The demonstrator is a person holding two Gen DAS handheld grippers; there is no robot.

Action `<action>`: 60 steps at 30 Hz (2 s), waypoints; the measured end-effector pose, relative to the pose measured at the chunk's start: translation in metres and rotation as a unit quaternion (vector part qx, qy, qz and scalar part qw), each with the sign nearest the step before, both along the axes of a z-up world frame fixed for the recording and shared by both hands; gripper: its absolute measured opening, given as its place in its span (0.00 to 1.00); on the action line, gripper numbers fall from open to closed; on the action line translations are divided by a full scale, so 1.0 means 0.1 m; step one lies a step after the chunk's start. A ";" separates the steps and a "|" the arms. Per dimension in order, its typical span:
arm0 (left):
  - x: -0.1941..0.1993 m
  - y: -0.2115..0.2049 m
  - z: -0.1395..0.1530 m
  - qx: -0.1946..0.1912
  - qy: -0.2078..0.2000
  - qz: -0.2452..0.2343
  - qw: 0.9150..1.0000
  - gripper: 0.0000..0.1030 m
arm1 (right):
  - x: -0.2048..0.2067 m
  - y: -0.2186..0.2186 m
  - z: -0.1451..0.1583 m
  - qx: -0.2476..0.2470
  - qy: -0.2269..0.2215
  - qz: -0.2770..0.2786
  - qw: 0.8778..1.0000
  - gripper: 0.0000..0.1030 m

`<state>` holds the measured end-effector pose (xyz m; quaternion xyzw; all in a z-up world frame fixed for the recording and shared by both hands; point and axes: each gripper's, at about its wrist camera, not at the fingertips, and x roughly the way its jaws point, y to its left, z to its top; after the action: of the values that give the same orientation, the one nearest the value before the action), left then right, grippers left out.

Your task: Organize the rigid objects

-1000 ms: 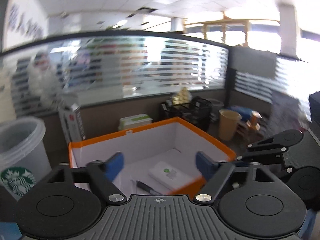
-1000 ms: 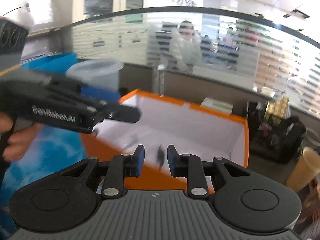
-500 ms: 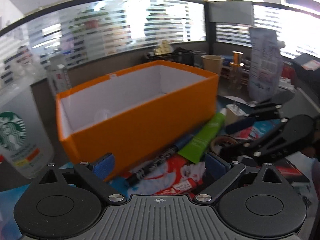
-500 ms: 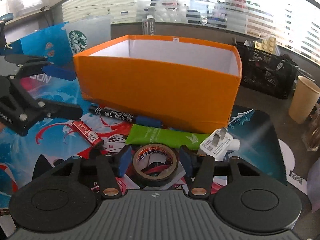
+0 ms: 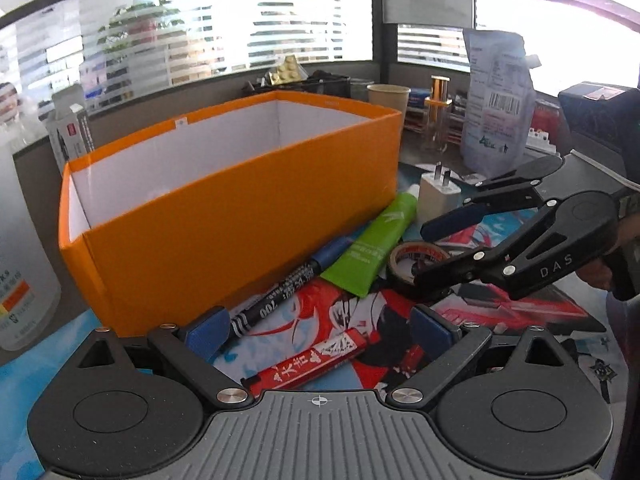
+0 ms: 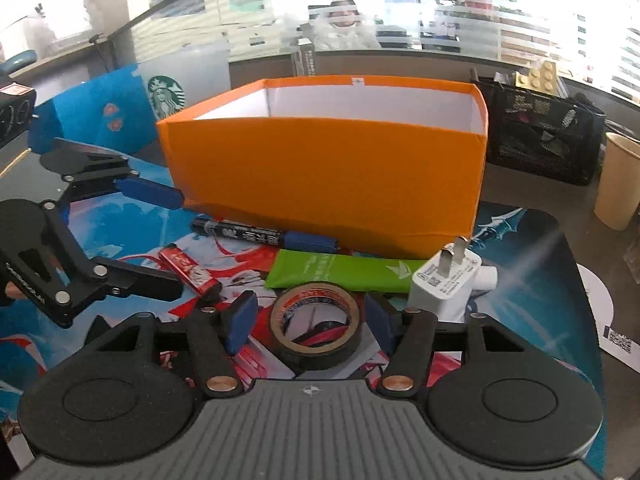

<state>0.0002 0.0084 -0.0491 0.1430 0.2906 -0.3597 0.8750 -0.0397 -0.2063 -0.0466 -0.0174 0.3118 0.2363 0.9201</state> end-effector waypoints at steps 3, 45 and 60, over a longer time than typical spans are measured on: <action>0.01 0.02 -0.03 0.001 0.004 -0.003 1.000 0.95 | 0.02 -0.01 -0.06 0.006 0.015 0.005 1.000 0.66; -0.25 0.00 -0.18 0.042 -0.036 -0.056 0.997 0.60 | 0.00 0.10 -0.15 -0.032 -0.022 -0.014 0.999 0.52; -0.36 0.03 -0.17 0.006 0.011 0.022 1.000 0.16 | -0.01 0.13 -0.17 -0.035 -0.023 -0.025 0.999 0.52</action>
<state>-0.0358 0.0112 -0.0665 0.1375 0.3052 -0.3403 0.8787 -0.0405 -0.1929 -0.0631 -0.0470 0.2991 0.2017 0.9315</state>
